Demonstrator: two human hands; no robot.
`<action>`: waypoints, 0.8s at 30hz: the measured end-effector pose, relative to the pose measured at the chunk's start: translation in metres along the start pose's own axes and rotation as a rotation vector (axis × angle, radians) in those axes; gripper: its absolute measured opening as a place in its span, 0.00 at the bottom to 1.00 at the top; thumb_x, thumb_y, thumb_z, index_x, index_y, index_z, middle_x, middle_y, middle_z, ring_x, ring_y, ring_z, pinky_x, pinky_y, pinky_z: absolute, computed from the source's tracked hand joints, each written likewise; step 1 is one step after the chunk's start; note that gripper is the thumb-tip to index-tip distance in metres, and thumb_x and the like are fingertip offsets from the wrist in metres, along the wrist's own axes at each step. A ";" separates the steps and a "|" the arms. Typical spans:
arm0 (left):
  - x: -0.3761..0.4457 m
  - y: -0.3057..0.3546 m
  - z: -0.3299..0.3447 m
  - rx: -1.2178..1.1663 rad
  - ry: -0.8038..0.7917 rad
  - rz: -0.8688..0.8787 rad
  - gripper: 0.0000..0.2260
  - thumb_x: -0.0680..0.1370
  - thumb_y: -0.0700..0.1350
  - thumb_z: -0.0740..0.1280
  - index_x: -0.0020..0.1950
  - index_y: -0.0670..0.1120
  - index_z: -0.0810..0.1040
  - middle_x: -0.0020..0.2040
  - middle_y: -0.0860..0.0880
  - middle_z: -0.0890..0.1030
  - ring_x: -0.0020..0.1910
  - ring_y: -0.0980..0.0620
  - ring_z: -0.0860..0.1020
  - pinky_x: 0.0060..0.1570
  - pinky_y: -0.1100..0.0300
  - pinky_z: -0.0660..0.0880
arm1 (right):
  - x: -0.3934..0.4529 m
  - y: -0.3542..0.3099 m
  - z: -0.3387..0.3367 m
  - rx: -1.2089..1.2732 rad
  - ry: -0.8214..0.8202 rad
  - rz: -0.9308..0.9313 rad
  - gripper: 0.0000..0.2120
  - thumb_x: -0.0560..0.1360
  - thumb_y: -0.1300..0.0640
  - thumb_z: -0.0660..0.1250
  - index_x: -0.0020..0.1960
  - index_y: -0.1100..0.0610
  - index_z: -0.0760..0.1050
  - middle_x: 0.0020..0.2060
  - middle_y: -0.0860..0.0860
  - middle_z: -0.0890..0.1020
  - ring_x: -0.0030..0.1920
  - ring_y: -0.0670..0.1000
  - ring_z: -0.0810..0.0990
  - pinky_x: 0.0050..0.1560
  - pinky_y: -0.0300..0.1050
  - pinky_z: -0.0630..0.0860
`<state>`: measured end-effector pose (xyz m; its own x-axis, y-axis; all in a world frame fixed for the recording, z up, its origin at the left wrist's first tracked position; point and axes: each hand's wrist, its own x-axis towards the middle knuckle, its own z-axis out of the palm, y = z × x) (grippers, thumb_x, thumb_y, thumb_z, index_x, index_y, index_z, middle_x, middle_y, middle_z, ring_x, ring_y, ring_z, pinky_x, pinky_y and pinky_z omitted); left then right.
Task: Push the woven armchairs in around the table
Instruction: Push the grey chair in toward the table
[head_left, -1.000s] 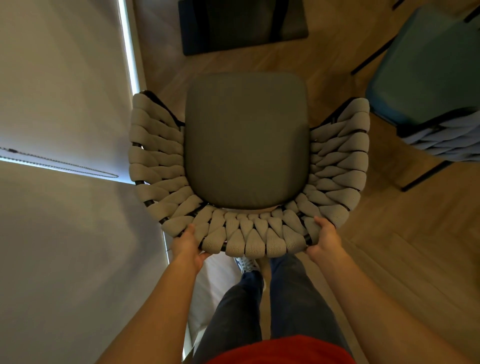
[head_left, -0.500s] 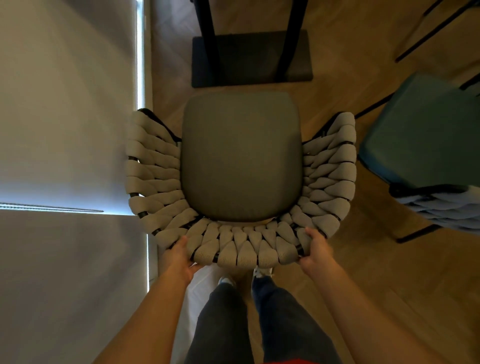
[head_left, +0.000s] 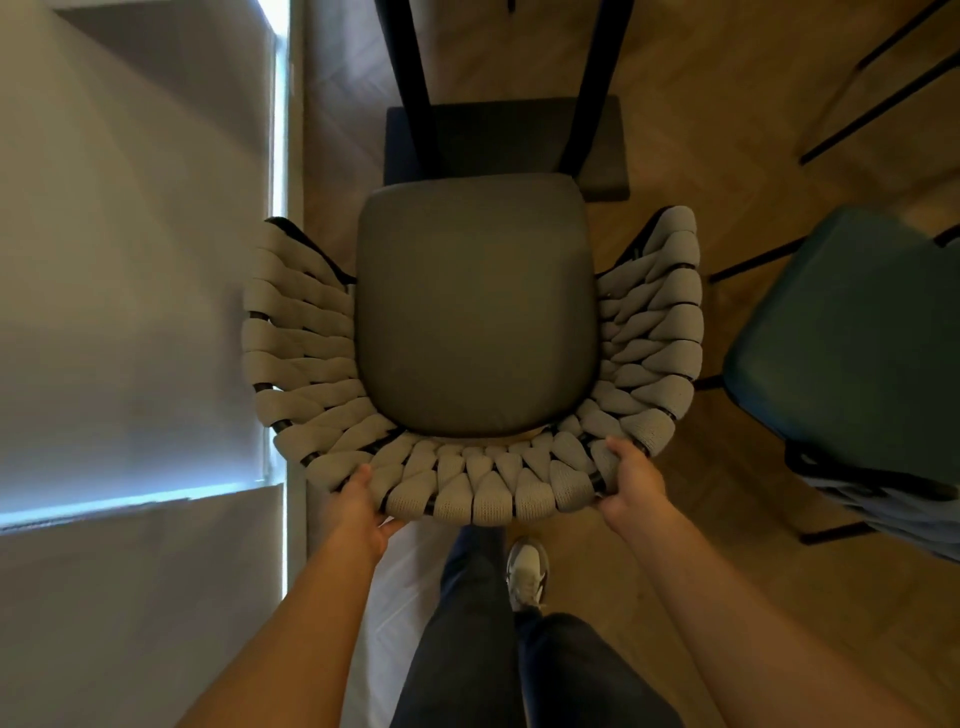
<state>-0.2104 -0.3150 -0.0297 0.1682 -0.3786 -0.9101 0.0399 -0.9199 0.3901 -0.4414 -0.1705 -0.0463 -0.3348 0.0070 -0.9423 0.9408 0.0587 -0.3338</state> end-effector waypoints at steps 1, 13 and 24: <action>0.002 0.009 0.006 0.000 0.001 0.003 0.18 0.83 0.47 0.62 0.72 0.46 0.70 0.66 0.40 0.76 0.63 0.37 0.76 0.52 0.40 0.75 | 0.002 -0.005 0.009 -0.006 -0.003 0.002 0.20 0.76 0.60 0.68 0.67 0.56 0.72 0.57 0.58 0.80 0.50 0.61 0.81 0.53 0.64 0.77; 0.037 0.105 0.070 0.016 0.027 0.005 0.19 0.82 0.48 0.64 0.72 0.46 0.70 0.64 0.40 0.77 0.56 0.39 0.78 0.42 0.43 0.76 | 0.025 -0.067 0.115 -0.028 -0.020 -0.003 0.19 0.76 0.61 0.68 0.67 0.57 0.72 0.57 0.58 0.81 0.50 0.61 0.82 0.49 0.61 0.78; 0.064 0.147 0.102 0.025 0.054 0.010 0.20 0.81 0.49 0.65 0.72 0.46 0.71 0.64 0.40 0.78 0.55 0.39 0.79 0.41 0.43 0.78 | 0.042 -0.097 0.166 -0.047 -0.014 -0.009 0.19 0.76 0.60 0.68 0.67 0.57 0.73 0.57 0.59 0.81 0.50 0.61 0.82 0.52 0.63 0.78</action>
<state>-0.2940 -0.4851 -0.0451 0.2219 -0.3826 -0.8969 0.0134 -0.9185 0.3951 -0.5378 -0.3421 -0.0576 -0.3422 -0.0078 -0.9396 0.9341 0.1058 -0.3411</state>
